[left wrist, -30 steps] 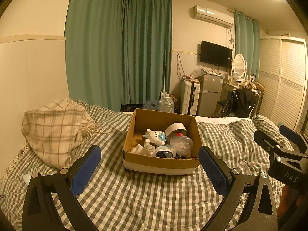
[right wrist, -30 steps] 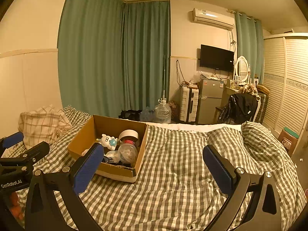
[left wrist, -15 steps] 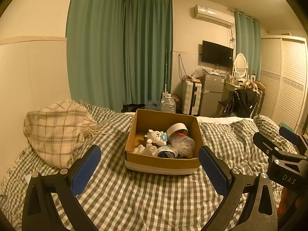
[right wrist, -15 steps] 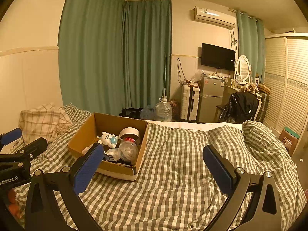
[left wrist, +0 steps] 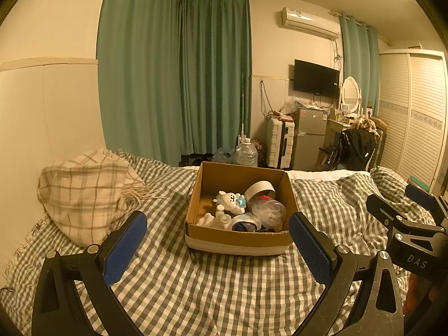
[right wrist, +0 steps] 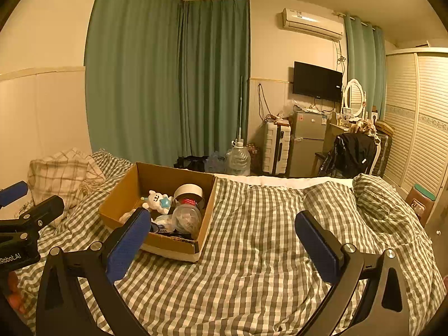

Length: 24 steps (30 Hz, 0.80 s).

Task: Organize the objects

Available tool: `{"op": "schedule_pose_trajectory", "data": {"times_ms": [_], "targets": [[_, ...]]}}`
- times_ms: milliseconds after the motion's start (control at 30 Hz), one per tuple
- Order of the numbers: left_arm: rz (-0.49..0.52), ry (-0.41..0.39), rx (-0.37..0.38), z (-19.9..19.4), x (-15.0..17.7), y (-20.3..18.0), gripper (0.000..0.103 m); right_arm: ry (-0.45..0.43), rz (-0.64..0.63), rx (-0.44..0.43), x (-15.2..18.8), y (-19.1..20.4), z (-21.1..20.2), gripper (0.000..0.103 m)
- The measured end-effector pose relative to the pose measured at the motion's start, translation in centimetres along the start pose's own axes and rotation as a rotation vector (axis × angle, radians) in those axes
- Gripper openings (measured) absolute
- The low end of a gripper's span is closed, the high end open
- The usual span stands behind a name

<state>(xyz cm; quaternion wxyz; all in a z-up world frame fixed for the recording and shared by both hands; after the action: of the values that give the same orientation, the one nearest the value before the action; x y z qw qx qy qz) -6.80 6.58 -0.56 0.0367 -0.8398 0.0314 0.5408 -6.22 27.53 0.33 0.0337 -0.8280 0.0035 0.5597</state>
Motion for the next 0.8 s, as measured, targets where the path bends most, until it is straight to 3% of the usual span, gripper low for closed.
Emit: {"op": "schedule_pose_trajectory", "data": {"times_ms": [800], "targets": [[0.004, 0.004, -0.007, -0.07, -0.18, 0.10, 0.103, 0.022, 0.002, -0.015, 0.29, -0.02, 0.28, 0.103]]}}
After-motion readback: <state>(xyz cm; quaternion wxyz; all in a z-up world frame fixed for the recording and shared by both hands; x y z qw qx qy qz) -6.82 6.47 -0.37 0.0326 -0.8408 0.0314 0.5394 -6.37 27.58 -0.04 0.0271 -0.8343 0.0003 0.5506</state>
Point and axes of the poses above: each gripper's, at about its wrist camera, not at the fingertips, and z roughly the way its jaws point, y to its left, x to its underside, the point moved 3 cm from there along z, roughly the way its jaws point, and after that the axes turned 2 degrees about -z, right-handed, at the moved point
